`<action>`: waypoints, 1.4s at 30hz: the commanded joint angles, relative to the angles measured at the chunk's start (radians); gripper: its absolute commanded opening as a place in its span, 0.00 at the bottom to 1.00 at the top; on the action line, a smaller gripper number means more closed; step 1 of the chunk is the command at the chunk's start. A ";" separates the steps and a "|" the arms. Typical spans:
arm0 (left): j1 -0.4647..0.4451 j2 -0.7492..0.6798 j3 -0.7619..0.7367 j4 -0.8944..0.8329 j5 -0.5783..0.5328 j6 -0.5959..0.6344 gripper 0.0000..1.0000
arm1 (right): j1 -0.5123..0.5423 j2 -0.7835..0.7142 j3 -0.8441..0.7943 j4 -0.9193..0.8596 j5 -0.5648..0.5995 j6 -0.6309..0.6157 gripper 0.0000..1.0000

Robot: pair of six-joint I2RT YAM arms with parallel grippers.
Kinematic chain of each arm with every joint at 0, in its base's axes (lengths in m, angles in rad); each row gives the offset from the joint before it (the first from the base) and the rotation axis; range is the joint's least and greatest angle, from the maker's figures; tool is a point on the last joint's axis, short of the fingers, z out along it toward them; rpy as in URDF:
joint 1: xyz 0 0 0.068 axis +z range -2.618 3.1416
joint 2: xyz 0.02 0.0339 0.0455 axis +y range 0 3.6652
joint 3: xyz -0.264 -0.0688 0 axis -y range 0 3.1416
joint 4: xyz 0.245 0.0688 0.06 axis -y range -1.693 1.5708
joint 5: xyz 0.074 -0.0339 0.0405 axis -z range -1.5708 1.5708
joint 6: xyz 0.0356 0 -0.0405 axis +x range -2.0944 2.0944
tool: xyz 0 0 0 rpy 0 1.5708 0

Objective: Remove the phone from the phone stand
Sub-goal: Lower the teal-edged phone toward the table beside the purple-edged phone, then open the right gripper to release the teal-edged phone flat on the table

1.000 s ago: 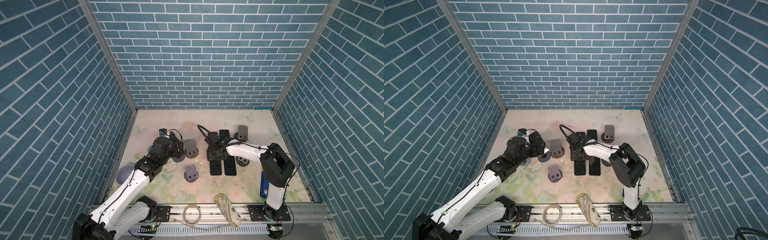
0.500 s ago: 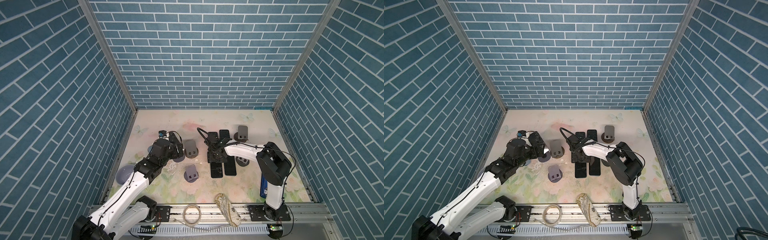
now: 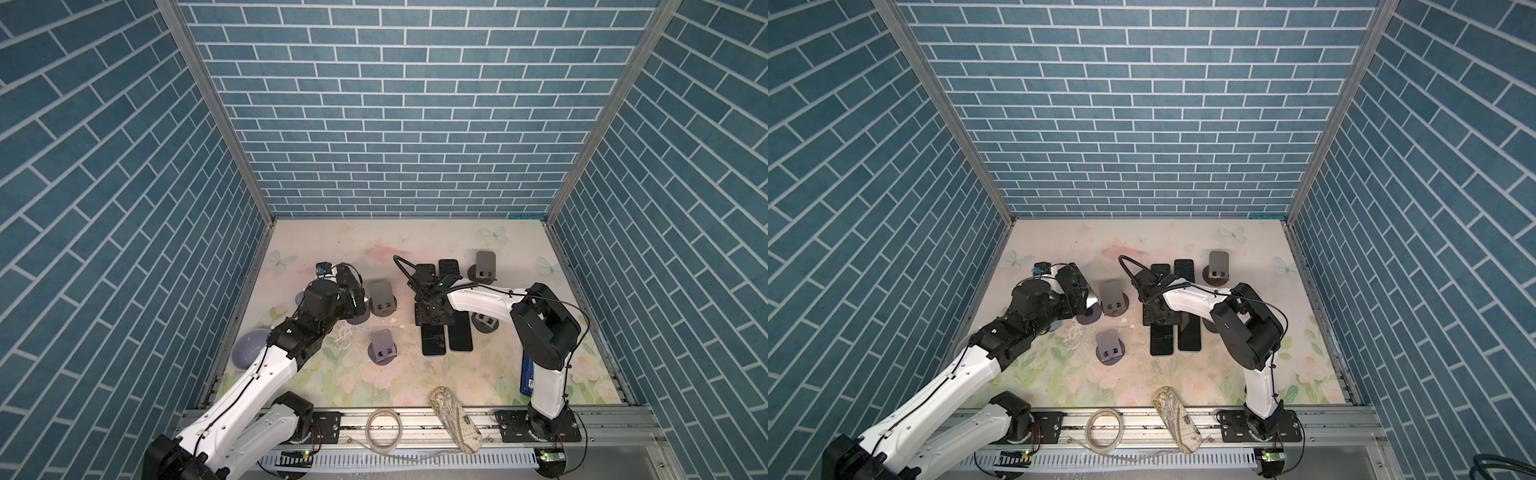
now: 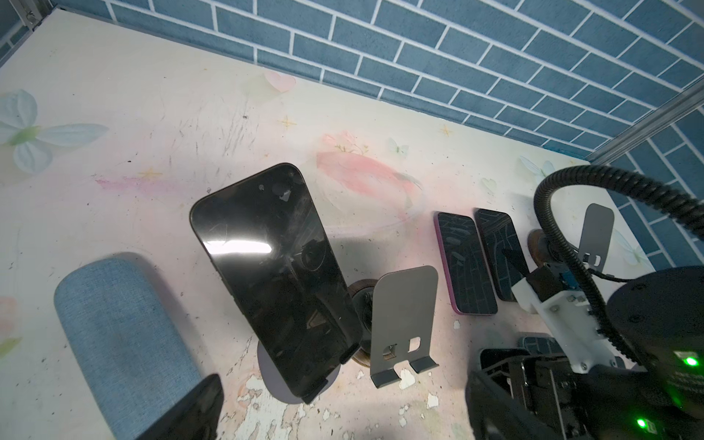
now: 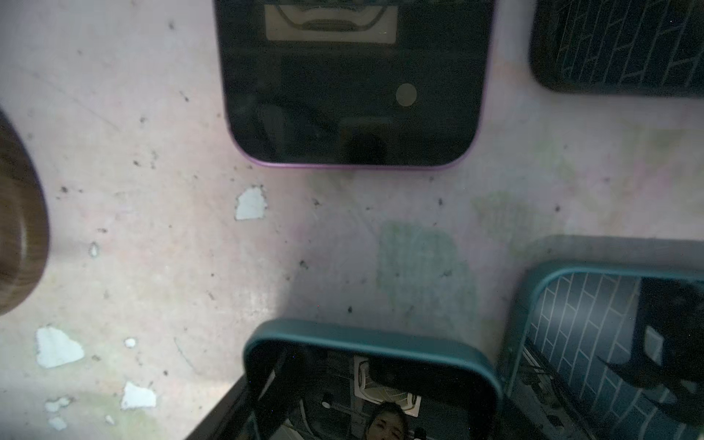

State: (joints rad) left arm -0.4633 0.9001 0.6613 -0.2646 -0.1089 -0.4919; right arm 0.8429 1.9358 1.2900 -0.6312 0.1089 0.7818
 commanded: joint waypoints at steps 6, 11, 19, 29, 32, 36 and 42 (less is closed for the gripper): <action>-0.003 -0.011 -0.013 0.001 -0.011 0.018 1.00 | -0.004 0.051 0.045 -0.040 0.028 0.054 0.68; -0.003 -0.011 -0.011 0.001 -0.011 0.020 0.99 | -0.005 0.055 0.048 -0.049 0.029 0.057 0.71; -0.002 -0.013 -0.009 -0.001 -0.011 0.023 1.00 | -0.004 0.050 0.048 -0.059 0.037 0.059 0.75; -0.003 -0.013 -0.009 0.001 -0.009 0.024 1.00 | -0.004 0.050 0.051 -0.068 0.041 0.060 0.78; -0.002 -0.013 -0.012 0.002 -0.008 0.024 1.00 | -0.004 0.052 0.053 -0.071 0.041 0.060 0.79; -0.003 -0.014 -0.018 0.004 -0.010 0.024 1.00 | -0.005 0.051 0.052 -0.073 0.041 0.062 0.80; -0.003 -0.014 -0.022 0.005 -0.011 0.026 1.00 | -0.004 0.049 0.052 -0.070 0.038 0.060 0.80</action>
State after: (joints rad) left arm -0.4633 0.8970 0.6556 -0.2649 -0.1104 -0.4801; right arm 0.8429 1.9545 1.3159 -0.6521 0.1276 0.8078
